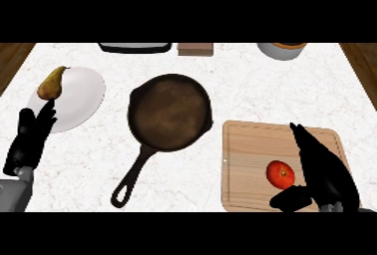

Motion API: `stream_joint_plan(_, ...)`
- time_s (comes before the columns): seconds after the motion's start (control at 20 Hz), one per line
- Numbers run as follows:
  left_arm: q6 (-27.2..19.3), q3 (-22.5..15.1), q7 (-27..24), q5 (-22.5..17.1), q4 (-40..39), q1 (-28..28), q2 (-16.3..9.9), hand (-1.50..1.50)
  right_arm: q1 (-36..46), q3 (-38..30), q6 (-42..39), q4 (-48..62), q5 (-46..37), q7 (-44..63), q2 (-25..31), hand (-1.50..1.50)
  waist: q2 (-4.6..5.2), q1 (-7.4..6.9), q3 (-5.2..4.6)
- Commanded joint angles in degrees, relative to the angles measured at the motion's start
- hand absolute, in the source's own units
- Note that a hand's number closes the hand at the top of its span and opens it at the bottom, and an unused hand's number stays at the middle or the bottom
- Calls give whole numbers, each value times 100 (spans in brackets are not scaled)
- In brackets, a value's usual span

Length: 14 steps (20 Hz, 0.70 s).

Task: Pick the tomato from the cutting board and place it in the pan

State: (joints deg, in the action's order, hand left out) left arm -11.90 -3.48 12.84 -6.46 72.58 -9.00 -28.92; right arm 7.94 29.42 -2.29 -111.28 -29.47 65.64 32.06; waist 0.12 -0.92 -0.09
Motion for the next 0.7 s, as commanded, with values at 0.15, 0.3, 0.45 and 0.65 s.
stream_joint_plan(0.15, -179, -29, 390, 173, 533, 194, 130, 0, 259, 43, -495, 655, -250, 700, -507, -150, -20, 27, 10)
stream_joint_plan(0.3, 20, 162, -70, 89, 551, 726, 64, 0, -301, 134, -442, 278, -462, 693, -478, -150, -33, 61, 8)
stream_joint_plan(0.45, 106, 240, 430, 124, 762, 406, -8, 0, -199, -44, -566, 512, -465, 438, -670, -150, -25, 71, 10)
stream_joint_plan(0.65, 145, 347, 179, 301, 329, 162, 188, 0, -35, -178, -700, 784, -775, 359, -1002, -150, -16, 89, 8)
